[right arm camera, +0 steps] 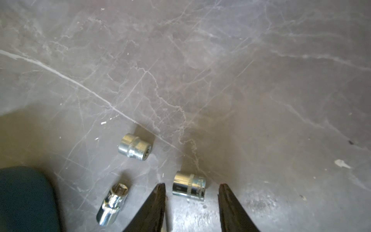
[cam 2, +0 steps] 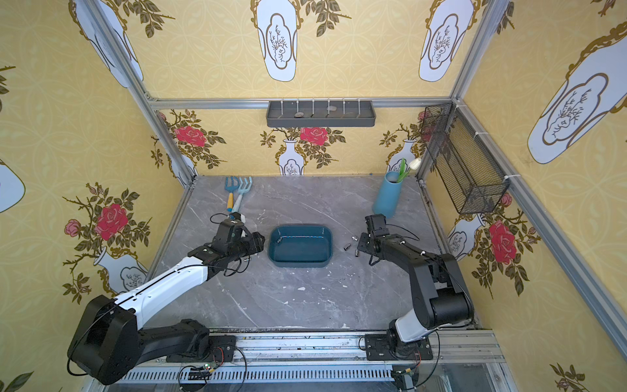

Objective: Take out the socket from the storage box
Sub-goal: Place the socket head at the center of the board.

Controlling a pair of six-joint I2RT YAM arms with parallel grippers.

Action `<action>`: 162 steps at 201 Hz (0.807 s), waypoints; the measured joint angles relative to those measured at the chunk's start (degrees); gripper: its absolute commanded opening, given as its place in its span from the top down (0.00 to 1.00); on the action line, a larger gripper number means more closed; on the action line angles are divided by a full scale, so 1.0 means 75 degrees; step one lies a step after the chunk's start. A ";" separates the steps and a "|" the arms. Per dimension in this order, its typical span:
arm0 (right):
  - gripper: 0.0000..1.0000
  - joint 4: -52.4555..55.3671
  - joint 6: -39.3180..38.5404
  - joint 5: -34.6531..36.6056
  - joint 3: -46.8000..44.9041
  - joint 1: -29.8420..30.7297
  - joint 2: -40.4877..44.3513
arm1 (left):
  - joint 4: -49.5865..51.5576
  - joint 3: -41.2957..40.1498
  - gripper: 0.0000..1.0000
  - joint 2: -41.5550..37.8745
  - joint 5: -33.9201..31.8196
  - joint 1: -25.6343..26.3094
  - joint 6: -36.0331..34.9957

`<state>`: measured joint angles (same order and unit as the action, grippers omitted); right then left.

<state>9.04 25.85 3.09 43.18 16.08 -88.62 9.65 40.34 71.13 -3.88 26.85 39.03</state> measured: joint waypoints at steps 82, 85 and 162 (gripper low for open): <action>0.51 -0.0044 -0.0061 -0.0105 0.0163 -0.0052 -0.0376 | -0.0006 0.0000 0.30 0.0009 -0.0003 0.0000 0.0000; 0.51 -0.0044 -0.0067 -0.0125 0.0169 -0.0058 -0.0391 | -0.0006 0.0000 0.30 0.0009 0.0000 0.0000 0.0000; 0.52 -0.0341 -0.0291 -0.0265 0.0548 -0.0251 -0.0944 | -0.0015 -0.0017 0.30 -0.0023 -0.0003 0.0000 0.0000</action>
<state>6.48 23.66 1.10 47.29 14.20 -95.70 9.54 40.21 70.96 -3.90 26.85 39.03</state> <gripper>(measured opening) 0.480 0.696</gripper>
